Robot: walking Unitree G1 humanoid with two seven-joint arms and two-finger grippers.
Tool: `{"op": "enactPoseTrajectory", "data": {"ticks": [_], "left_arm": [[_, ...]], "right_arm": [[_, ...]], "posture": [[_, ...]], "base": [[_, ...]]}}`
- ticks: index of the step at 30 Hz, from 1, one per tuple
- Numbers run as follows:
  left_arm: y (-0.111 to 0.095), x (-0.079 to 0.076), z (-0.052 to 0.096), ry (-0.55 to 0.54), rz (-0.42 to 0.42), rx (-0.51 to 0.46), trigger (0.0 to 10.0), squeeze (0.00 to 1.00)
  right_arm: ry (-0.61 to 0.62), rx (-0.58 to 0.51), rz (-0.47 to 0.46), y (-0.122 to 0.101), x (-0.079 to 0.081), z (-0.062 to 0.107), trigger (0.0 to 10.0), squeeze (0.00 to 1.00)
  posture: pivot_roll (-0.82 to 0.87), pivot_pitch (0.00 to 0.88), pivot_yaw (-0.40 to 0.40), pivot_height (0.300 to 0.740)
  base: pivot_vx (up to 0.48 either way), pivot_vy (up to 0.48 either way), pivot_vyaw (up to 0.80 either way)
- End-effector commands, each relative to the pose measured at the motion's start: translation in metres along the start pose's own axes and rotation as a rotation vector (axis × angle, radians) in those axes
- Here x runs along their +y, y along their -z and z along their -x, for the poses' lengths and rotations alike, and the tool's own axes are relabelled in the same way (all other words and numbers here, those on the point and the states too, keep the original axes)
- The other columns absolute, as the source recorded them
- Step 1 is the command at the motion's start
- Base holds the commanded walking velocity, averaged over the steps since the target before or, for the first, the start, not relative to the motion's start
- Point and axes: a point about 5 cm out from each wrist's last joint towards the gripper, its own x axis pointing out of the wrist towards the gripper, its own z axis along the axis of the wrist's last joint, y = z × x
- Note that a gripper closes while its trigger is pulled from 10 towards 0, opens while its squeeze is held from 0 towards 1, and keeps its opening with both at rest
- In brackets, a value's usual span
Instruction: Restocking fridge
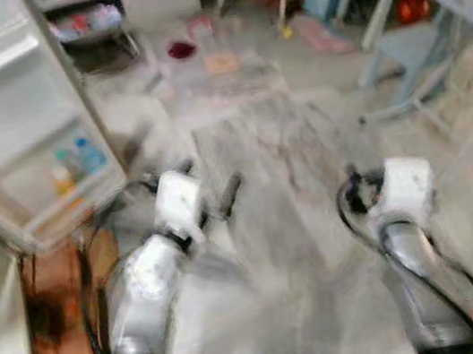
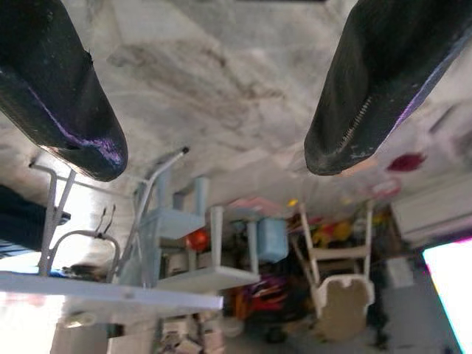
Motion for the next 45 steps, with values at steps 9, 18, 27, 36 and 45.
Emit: {"op": "enactPoseTrajectory", "data": {"ticks": [9, 18, 27, 36, 45], "left_arm": [[0.001, 0.007, 0.003, -0.042, -0.026, 0.004, 10.0, 0.00], [-0.015, 0.010, -0.002, -0.086, -0.050, -0.030, 10.0, 0.00], [-0.005, 0.011, 0.004, -0.150, -0.048, 0.018, 10.0, 0.00], [0.002, 0.018, 0.007, -0.154, -0.041, 0.055, 10.0, 0.00], [0.006, 0.016, 0.004, -0.181, -0.006, 0.065, 10.0, 0.00]], "right_arm": [[-0.026, -0.009, -0.007, -0.001, 0.009, -0.001, 10.0, 0.00], [-0.027, -0.042, 0.003, -0.009, 0.012, -0.008, 10.0, 0.00], [-0.059, -0.077, 0.003, -0.018, 0.014, -0.009, 10.0, 0.00], [-0.070, -0.072, 0.005, -0.014, 0.018, -0.005, 10.0, 0.00], [-0.075, -0.076, 0.014, -0.015, 0.017, -0.006, 10.0, 0.00]], "posture": [[0.02, 0.086, -0.058, 0.740], [0.03, 0.107, -0.054, 0.740], [0.01, 0.126, -0.042, 0.740], [0.00, 0.103, -0.038, 0.740], [-0.01, 0.101, -0.043, 0.740]], "base": [[0.478, 0.000, -0.80], [0.480, 0.000, -0.80], [0.480, 0.000, -0.53], [0.480, 0.000, -0.33], [0.480, 0.000, -0.80]]}}
